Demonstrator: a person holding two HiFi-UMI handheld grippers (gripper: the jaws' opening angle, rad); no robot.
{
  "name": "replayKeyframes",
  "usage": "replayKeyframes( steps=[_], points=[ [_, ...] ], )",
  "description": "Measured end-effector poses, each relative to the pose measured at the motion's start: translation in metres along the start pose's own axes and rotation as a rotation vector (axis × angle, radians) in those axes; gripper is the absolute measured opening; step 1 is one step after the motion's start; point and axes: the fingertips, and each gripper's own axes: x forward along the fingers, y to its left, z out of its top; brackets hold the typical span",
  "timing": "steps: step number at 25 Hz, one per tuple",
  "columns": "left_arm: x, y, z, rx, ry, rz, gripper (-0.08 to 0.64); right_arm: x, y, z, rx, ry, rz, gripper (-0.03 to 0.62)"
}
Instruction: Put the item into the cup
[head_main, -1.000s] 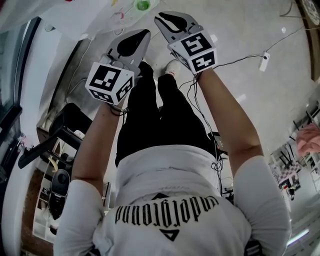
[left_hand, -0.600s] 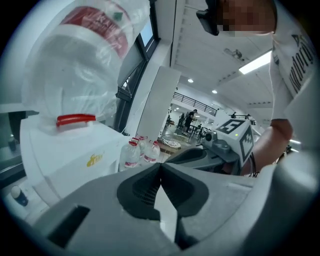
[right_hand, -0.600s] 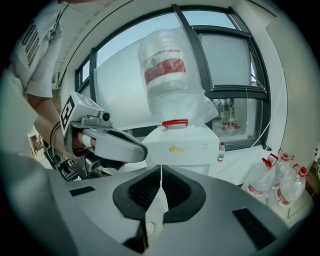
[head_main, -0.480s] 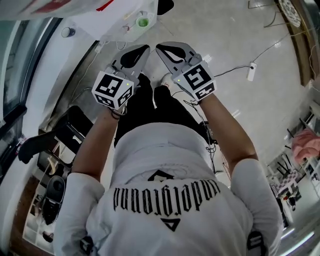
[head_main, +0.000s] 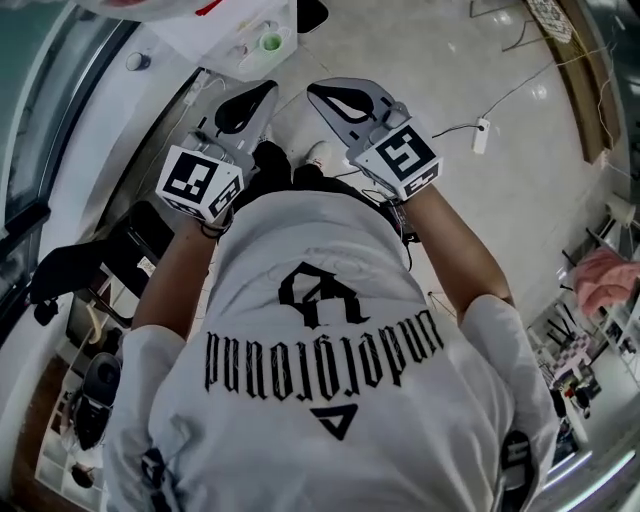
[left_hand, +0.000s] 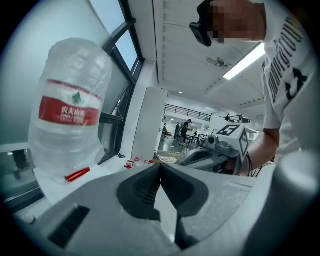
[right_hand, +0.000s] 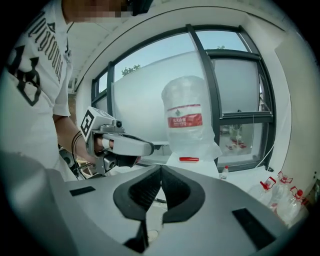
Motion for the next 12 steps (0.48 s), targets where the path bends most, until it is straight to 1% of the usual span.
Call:
replayKeyframes(
  steps=[3, 6, 10, 12],
  points=[
    [-0.016, -0.013, 0.019, 0.02, -0.025, 0.018, 0.015, -0.026, 0.007, 0.01, -0.018, -0.013, -0.008, 0.015],
    [-0.03, -0.023, 0.029, 0.033, -0.036, 0.026, 0.015, -0.047, 0.013, 0.021, -0.026, -0.034, -0.024, 0.015],
    [-0.041, -0.04, 0.036, 0.025, -0.039, 0.018, 0.015, -0.073, 0.019, 0.026, -0.032, -0.055, -0.047, 0.015],
    [-0.045, -0.05, 0.042, 0.032, -0.047, 0.012, 0.015, -0.084, 0.022, 0.029, -0.035, -0.067, -0.056, 0.015]
  ],
)
